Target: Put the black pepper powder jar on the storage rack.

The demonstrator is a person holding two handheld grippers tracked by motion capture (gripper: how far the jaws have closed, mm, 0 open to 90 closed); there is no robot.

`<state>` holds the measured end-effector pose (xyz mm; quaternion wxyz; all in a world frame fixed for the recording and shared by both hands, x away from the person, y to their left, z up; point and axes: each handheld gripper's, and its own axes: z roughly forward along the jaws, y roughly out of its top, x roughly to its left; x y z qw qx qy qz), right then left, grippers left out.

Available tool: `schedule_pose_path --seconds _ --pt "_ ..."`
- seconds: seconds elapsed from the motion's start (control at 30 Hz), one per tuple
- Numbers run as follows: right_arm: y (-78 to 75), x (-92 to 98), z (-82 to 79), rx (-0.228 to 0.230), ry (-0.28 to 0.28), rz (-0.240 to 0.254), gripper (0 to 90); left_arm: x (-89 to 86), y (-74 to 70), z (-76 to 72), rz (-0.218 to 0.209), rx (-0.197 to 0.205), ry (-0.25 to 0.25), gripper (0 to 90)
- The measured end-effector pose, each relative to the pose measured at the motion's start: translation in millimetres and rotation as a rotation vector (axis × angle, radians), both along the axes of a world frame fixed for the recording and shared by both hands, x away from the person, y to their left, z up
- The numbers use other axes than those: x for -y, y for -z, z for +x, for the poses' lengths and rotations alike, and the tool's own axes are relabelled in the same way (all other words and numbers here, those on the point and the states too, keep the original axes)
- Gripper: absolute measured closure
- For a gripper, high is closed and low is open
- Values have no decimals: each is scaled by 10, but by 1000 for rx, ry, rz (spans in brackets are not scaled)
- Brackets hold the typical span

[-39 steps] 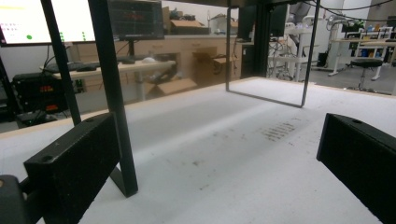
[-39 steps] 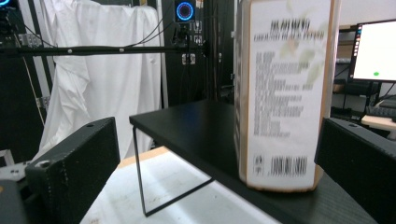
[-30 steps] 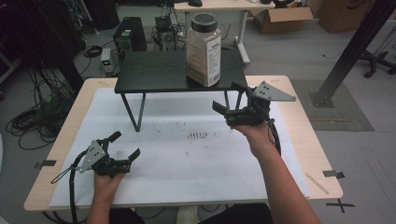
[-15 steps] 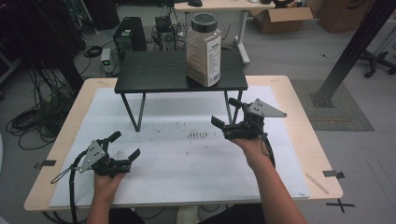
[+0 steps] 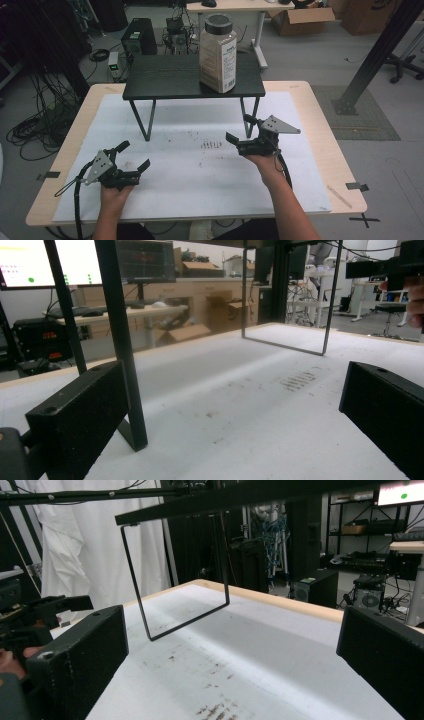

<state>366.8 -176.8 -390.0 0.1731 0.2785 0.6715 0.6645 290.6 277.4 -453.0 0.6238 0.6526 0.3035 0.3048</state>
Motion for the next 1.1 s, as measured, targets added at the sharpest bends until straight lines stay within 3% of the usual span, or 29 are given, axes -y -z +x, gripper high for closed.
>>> schedule_pose_path --seconds 0.5,1.1 --pt "272 -5 33 -36 21 0 0 0 0 1 0 0 1 2" --pt "490 -6 0 -29 29 23 0 -1 0 3 -1 -1 1 2"
